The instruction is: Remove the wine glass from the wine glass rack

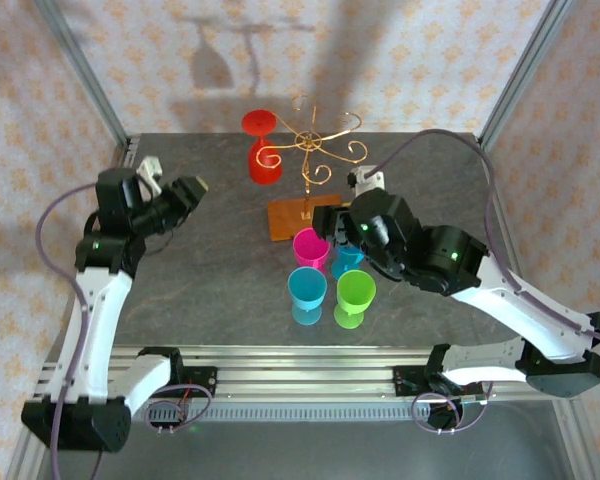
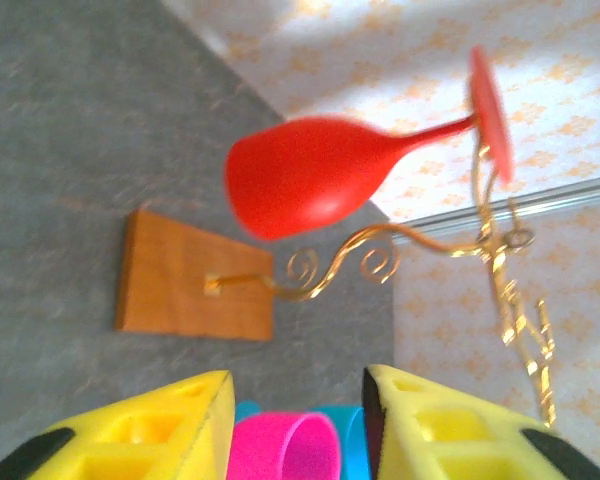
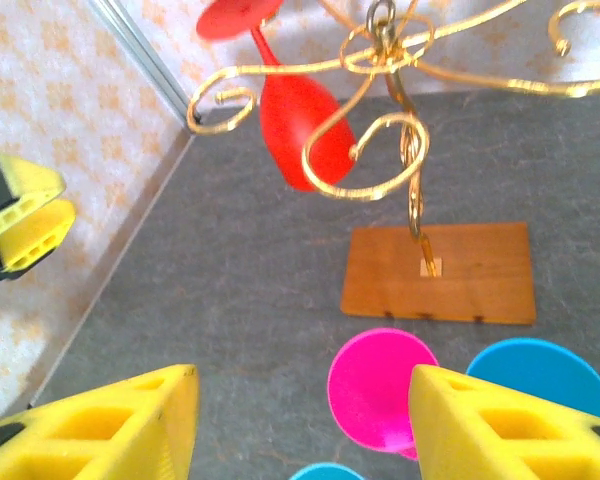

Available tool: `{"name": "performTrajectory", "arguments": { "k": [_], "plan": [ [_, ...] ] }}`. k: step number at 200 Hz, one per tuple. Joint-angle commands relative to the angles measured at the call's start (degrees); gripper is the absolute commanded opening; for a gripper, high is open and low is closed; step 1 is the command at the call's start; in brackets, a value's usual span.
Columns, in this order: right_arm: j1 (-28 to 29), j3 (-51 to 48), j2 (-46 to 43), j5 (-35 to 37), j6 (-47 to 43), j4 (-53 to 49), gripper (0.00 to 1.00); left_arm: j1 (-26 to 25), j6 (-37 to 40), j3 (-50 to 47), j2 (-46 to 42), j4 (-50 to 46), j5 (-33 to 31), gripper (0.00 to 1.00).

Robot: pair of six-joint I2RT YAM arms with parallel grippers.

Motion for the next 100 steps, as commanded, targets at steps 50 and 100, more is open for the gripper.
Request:
{"name": "performTrajectory", "arguments": {
  "k": [50,100],
  "plan": [
    [-9.85,3.24,2.49,-11.66,-2.03,4.02,0.57,-1.41,-2.68,22.67,21.53,6.63,7.38,0.48],
    [-14.36,6.19,6.45,-16.87,-2.48,4.7,0.57,-5.79,-0.23,34.49,31.75,1.8,6.87,0.47]
  ]
}}
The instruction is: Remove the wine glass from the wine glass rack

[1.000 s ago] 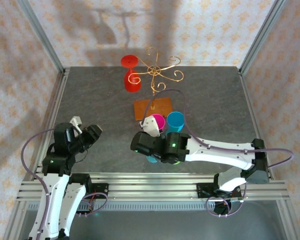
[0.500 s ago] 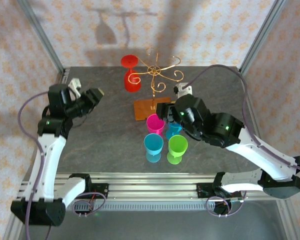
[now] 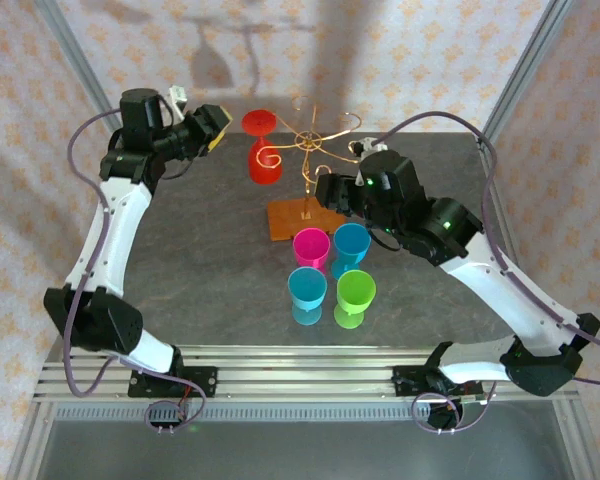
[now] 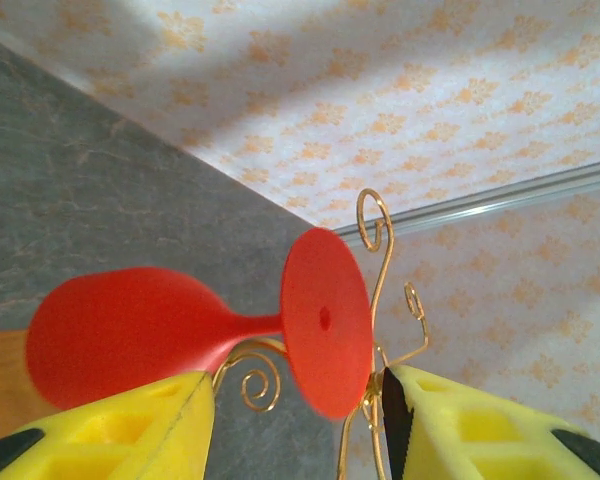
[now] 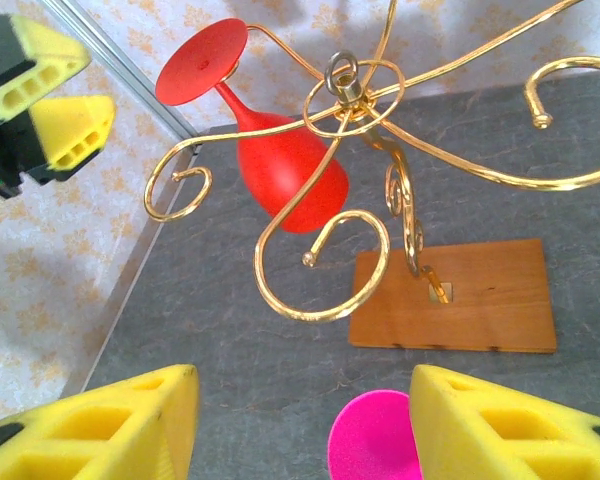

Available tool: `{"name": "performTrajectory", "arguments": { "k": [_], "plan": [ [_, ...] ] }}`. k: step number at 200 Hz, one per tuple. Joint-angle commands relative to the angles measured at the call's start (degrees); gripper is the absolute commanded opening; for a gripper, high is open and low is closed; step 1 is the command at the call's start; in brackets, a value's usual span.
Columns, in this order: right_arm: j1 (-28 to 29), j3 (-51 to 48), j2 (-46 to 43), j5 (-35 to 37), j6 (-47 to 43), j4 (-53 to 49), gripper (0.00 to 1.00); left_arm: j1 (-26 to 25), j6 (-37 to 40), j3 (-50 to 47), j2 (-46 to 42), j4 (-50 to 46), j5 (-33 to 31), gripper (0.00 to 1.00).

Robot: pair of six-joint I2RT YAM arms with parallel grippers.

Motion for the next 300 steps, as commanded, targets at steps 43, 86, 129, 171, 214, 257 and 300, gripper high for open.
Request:
{"name": "performTrajectory", "arguments": {
  "k": [43,86,129,171,214,257,300],
  "plan": [
    [-2.5,2.8,1.51,-5.58,-1.07,1.95,0.57,-2.22,-0.11,5.62,5.14,-0.51,-0.13,0.46],
    [-2.64,2.98,1.17,-6.27,-0.99,2.39,0.57,-2.31,-1.28,4.62,5.76,1.55,-0.08,0.46],
    [-2.64,2.78,0.7,-5.82,-0.92,2.5,0.57,-3.25,-1.73,6.38,7.42,2.11,0.22,0.43],
    [-2.69,2.3,-0.09,-5.17,-1.24,2.38,0.57,-4.14,-2.52,7.07,8.72,3.03,0.02,0.38],
    [-2.69,1.57,-0.74,-4.63,-1.27,2.56,0.56,-4.33,-2.66,7.36,8.73,3.81,-0.35,0.3],
    [-2.74,1.48,-0.72,-4.81,-1.16,2.72,0.56,-4.41,-2.75,6.26,8.31,4.4,-0.36,0.16],
    [-2.74,1.64,-0.74,-4.64,-1.15,2.83,0.56,-4.41,-2.82,6.36,8.46,4.76,-0.07,0.07]
  ]
}}
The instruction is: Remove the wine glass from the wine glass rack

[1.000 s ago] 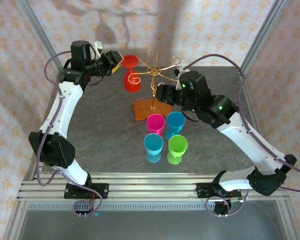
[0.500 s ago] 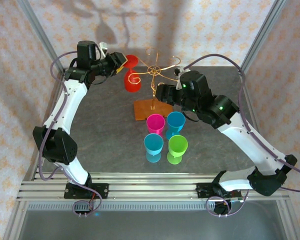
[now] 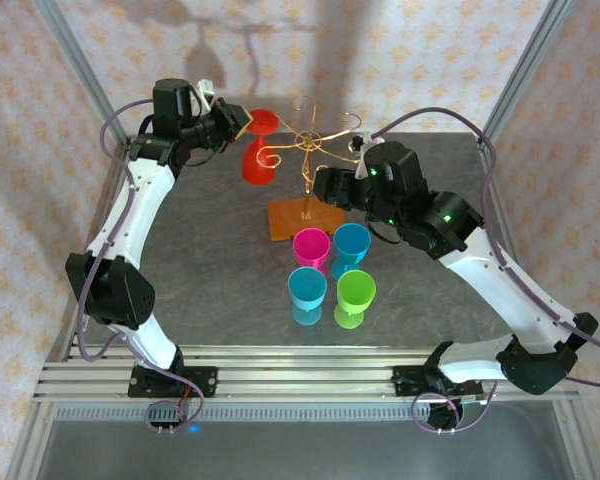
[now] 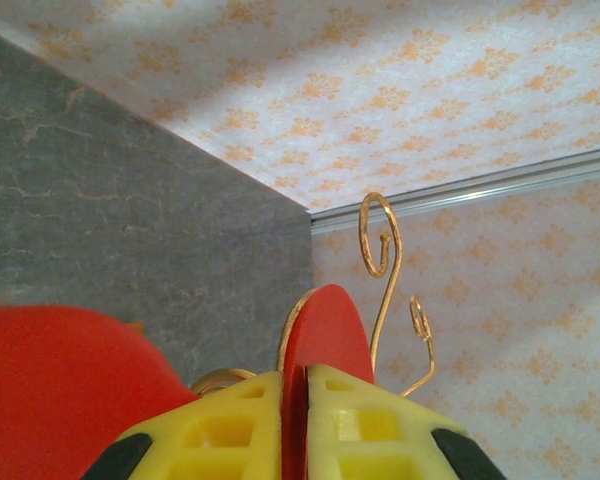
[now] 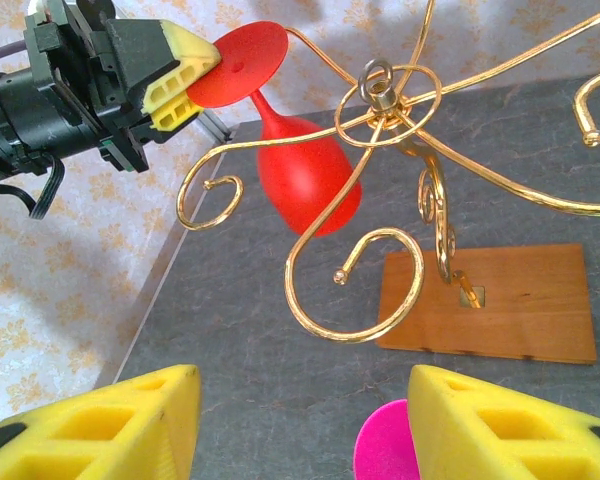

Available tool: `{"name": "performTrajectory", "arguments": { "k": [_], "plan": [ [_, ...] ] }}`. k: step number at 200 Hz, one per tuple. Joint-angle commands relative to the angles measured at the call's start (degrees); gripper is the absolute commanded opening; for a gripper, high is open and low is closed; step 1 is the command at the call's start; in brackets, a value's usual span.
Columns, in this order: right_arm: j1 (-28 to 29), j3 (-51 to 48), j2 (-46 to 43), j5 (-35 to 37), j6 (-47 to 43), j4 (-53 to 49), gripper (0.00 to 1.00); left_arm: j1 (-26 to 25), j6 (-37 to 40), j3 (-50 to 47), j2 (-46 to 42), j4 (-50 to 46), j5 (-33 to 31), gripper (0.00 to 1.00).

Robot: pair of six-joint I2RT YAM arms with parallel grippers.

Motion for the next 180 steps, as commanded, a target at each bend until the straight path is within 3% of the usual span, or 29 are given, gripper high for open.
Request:
{"name": "performTrajectory", "arguments": {
  "k": [1,24,114,180],
  "plan": [
    [-0.39,0.77,-1.19,0.91,-0.66,1.56,0.56,-0.33,0.21,1.16,-0.08,1.98,0.37,0.06],
    [-0.37,0.82,-1.13,0.94,-0.62,1.46,0.56,-0.33,-0.36,1.15,-0.01,2.59,0.54,0.0],
    [-0.39,1.22,-1.35,1.07,-0.31,0.86,0.56,-0.3,-11.15,-2.06,-0.1,14.7,4.23,0.0],
    [-0.37,1.08,-1.63,1.3,-0.05,0.86,0.56,-0.63,-14.03,-1.95,0.9,18.98,6.96,0.0]
  ]
}}
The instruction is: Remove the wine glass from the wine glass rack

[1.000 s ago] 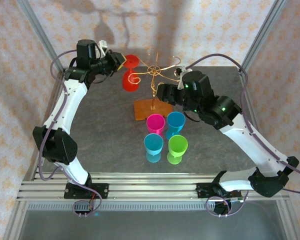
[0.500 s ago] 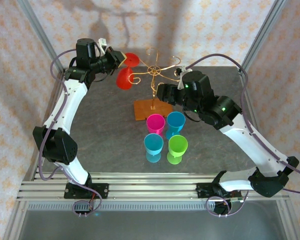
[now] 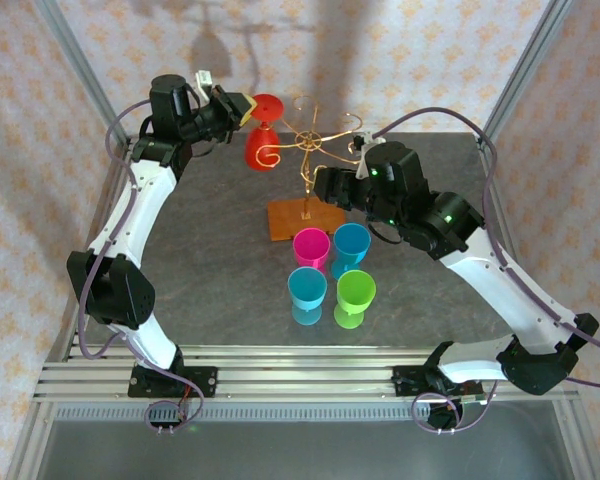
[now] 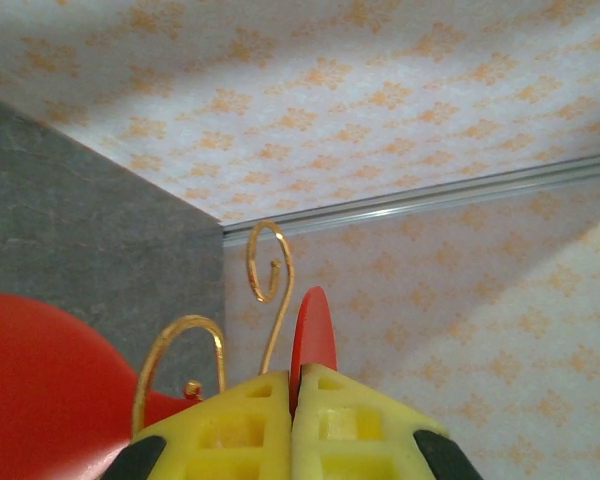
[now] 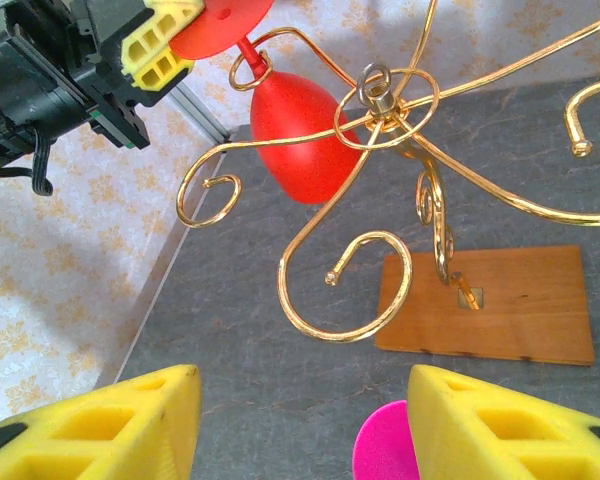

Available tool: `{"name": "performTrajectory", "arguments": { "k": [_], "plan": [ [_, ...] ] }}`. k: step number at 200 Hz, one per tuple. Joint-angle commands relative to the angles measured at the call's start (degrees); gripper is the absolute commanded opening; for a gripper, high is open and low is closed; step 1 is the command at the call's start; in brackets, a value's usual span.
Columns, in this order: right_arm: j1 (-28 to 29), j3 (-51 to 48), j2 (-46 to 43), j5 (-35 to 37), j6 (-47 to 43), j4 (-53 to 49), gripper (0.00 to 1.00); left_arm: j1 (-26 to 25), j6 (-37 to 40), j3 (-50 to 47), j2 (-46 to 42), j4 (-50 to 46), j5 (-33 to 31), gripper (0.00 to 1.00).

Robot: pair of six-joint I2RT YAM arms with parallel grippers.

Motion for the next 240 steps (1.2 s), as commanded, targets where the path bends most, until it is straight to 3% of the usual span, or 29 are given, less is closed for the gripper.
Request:
{"name": "performTrajectory", "arguments": {
  "k": [1,240],
  "plan": [
    [-0.37,1.08,-1.45,1.06,-0.07,0.86,0.56,-0.65,-1.35,0.22,0.92,5.05,2.76,0.0],
    [-0.37,2.45,-0.39,2.21,-0.72,0.24,0.55,-0.67,4.64,6.12,4.14,-2.56,-4.16,0.0]
  ]
}}
